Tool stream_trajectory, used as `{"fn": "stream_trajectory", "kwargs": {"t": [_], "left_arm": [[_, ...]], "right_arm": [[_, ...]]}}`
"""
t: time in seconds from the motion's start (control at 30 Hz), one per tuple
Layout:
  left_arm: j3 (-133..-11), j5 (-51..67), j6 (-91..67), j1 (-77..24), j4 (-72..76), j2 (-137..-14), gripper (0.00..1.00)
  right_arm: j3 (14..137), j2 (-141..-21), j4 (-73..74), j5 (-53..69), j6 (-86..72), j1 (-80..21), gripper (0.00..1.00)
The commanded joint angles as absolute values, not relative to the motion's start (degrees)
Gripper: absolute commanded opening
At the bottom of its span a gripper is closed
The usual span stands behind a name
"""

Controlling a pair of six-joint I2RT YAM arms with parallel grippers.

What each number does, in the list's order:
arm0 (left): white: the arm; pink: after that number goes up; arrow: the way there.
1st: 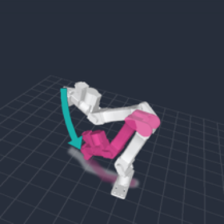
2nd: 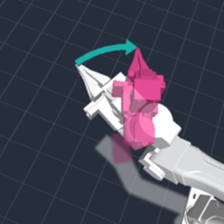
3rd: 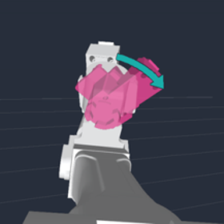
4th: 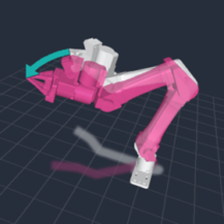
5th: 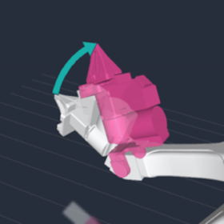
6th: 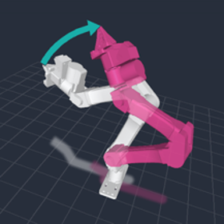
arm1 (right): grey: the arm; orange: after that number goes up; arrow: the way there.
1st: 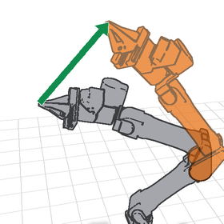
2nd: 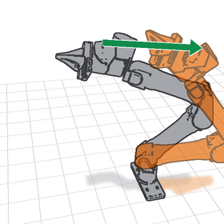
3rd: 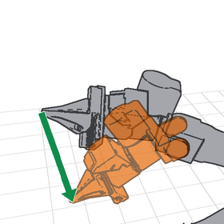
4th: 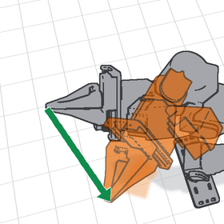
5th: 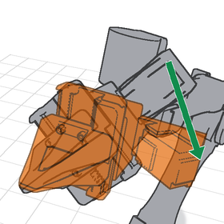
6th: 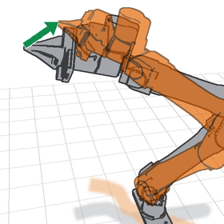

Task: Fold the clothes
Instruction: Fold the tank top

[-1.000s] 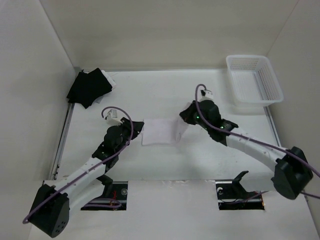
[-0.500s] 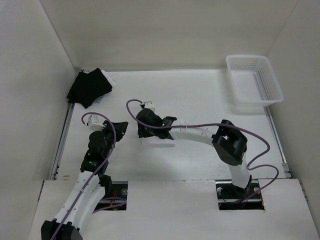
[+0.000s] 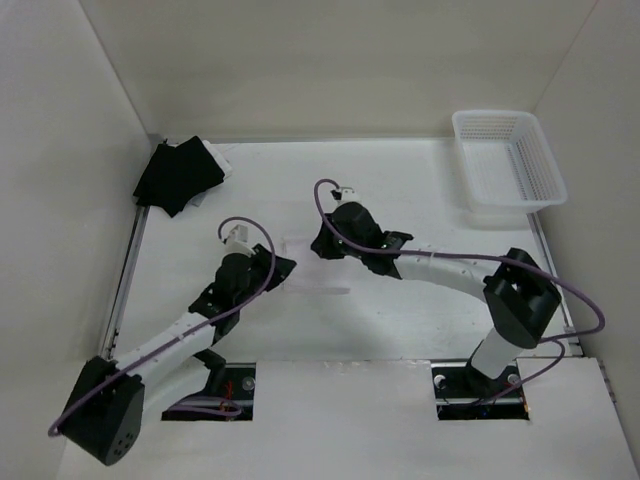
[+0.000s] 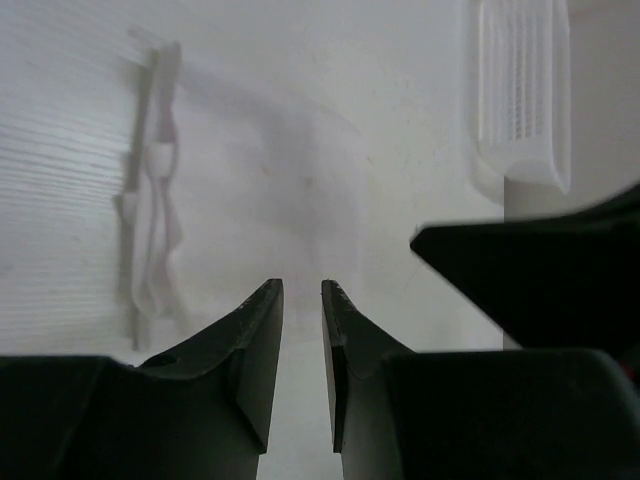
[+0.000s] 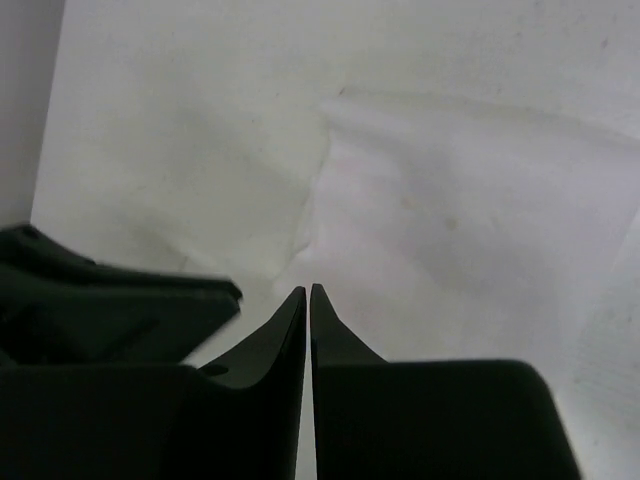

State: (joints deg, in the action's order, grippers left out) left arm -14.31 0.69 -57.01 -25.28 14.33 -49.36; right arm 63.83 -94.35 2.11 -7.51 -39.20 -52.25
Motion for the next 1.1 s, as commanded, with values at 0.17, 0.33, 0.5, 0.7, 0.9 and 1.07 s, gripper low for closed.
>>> {"fn": "stream_trajectory", "kwargs": {"t": [0.17, 0.33, 0.5, 0.7, 0.9, 1.07], "left_arm": [[-17.9, -6.0, -55.7, -35.2, 28.1, -66.7, 0.19], [-13.9, -6.1, -57.9, -35.5, 31.9, -72.1, 0.18], [-10.4, -6.7, -59.0, -35.7, 32.3, -72.5, 0.18], [-7.9, -7.8, -59.2, -34.8, 31.8, -71.3, 0.18], [-10.0, -9.0, -58.6, -35.0, 25.2, -60.7, 0.25], [-15.1, -15.9, -54.1, -34.7, 13.1, -46.9, 0.34]], "right_arm": [[65.9, -105.3, -12.7, 9.7, -40.8, -46.0, 0.07], [69.5, -112.9, -16.3, 13.0, -43.4, -45.0, 0.07], [71.5, -118.3, -21.3, 14.1, -46.5, -42.8, 0.08], [71.5, -121.7, -26.7, 14.4, -50.8, -40.8, 0.08], [73.4, -120.5, -27.5, 16.1, -53.2, -40.3, 0.09], [69.1, -111.4, -27.9, 15.8, -51.6, -40.0, 0.13]]}}
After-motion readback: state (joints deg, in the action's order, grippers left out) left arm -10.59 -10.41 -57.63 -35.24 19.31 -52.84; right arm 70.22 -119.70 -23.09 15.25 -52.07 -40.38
